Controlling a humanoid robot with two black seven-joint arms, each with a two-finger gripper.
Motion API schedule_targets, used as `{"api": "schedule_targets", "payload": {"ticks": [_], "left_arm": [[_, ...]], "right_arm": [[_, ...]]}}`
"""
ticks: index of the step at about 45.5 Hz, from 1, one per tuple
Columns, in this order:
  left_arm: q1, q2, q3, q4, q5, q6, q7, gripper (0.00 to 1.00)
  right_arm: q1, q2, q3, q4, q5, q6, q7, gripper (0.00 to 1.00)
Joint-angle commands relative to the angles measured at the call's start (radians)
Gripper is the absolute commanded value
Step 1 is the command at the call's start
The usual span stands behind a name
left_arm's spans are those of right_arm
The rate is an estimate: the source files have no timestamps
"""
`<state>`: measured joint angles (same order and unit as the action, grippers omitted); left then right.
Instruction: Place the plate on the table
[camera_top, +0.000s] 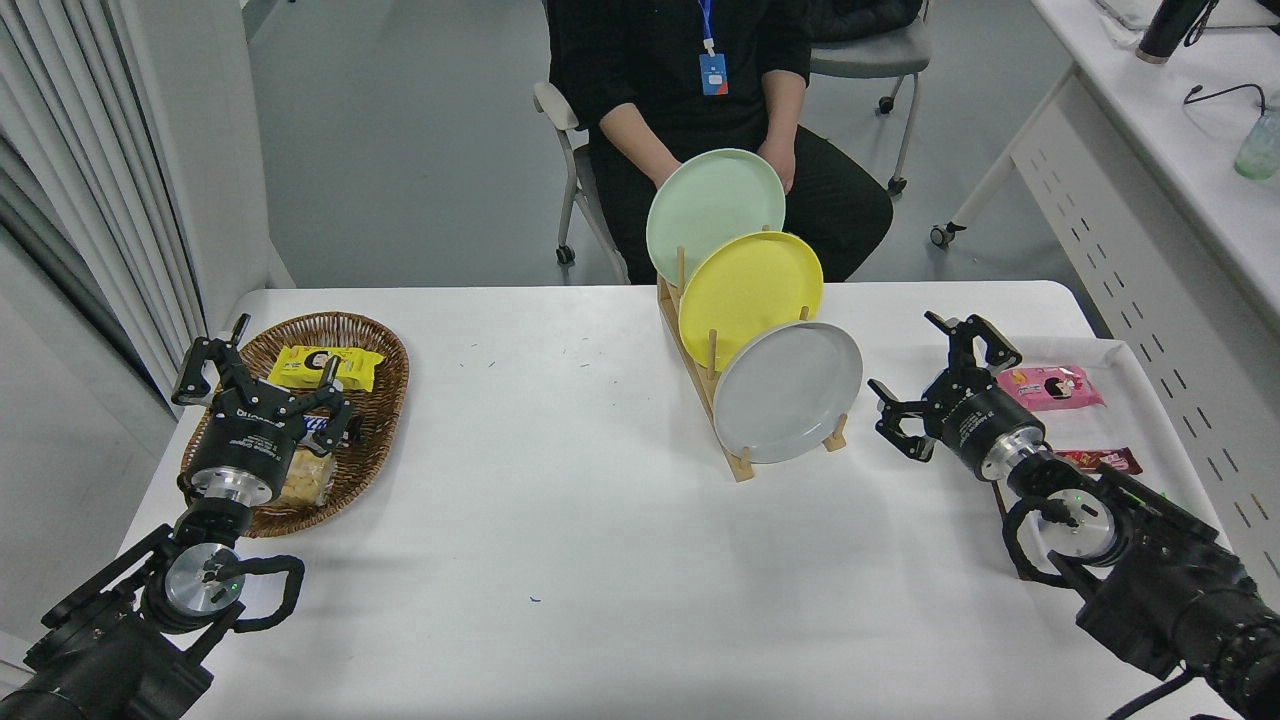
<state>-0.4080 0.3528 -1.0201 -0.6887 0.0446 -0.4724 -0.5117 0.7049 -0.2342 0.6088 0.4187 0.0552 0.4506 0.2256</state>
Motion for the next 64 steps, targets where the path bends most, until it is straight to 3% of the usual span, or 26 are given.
{"api": "schedule_targets", "payload": {"ticks": [1, 25, 43, 56, 64], "left_arm": [[0.0, 0.0, 0.0, 0.0, 0.0, 0.0, -0.001, 0.98], [0.0, 0.0, 0.0, 0.0, 0.0, 0.0, -0.001, 0.98], [0.0, 0.0, 0.0, 0.0, 0.0, 0.0, -0.001, 0.98], [0.0, 0.0, 0.0, 0.0, 0.0, 0.0, -0.001, 0.98], [0.0, 0.0, 0.0, 0.0, 0.0, 0.0, -0.001, 0.98]], "right_arm": [[0.011, -0.001, -0.006, 0.009, 0.002, -0.003, 0.0, 1.0], [0.051, 0.036, -0.075, 0.095, 0.003, -0.101, -0.005, 1.0], [0.076, 0.075, -0.142, 0.1, 0.091, -0.144, -0.08, 1.0], [0.088, 0.047, -0.155, 0.236, 0.103, -0.231, -0.092, 1.0], [0.096, 0.033, -0.159, 0.258, 0.155, -0.233, -0.15, 1.0]]}}
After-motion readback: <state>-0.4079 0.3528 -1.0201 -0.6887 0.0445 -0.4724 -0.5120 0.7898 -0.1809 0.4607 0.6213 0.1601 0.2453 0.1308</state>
